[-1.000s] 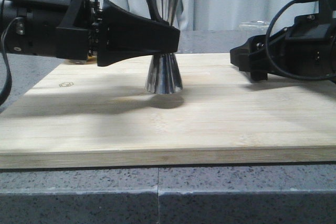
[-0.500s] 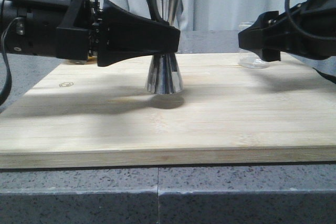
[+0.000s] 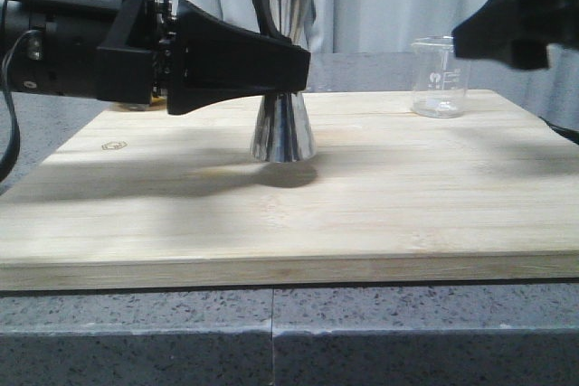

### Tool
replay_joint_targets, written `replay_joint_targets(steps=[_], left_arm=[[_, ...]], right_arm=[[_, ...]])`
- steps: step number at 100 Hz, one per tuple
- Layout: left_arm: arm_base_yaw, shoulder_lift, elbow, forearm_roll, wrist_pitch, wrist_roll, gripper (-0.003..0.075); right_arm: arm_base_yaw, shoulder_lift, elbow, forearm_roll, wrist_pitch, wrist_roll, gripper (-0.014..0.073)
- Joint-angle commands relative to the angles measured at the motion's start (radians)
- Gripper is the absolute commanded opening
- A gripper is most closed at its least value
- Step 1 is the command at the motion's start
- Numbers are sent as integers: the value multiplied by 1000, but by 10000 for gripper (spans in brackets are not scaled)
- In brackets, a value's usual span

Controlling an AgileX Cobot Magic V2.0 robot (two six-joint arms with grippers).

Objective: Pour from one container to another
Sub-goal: 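Open the right gripper and lift it away from the beaker, then move the held jigger with the left gripper toward the lemon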

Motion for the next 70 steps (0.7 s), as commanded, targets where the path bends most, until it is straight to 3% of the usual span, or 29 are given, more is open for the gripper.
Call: replay_joint_targets(steps=[1, 31, 70], left_arm=[[-6, -46, -22, -44, -209, -9, -19], [39, -46, -22, -44, -209, -9, -19], [118, -46, -22, -28, -214, -9, -19]], right_arm=[[-5, -96, -23, 0, -30, 2, 507], [-5, -278, -23, 0, 75, 2, 507], [-5, -312, -23, 0, 137, 2, 507]])
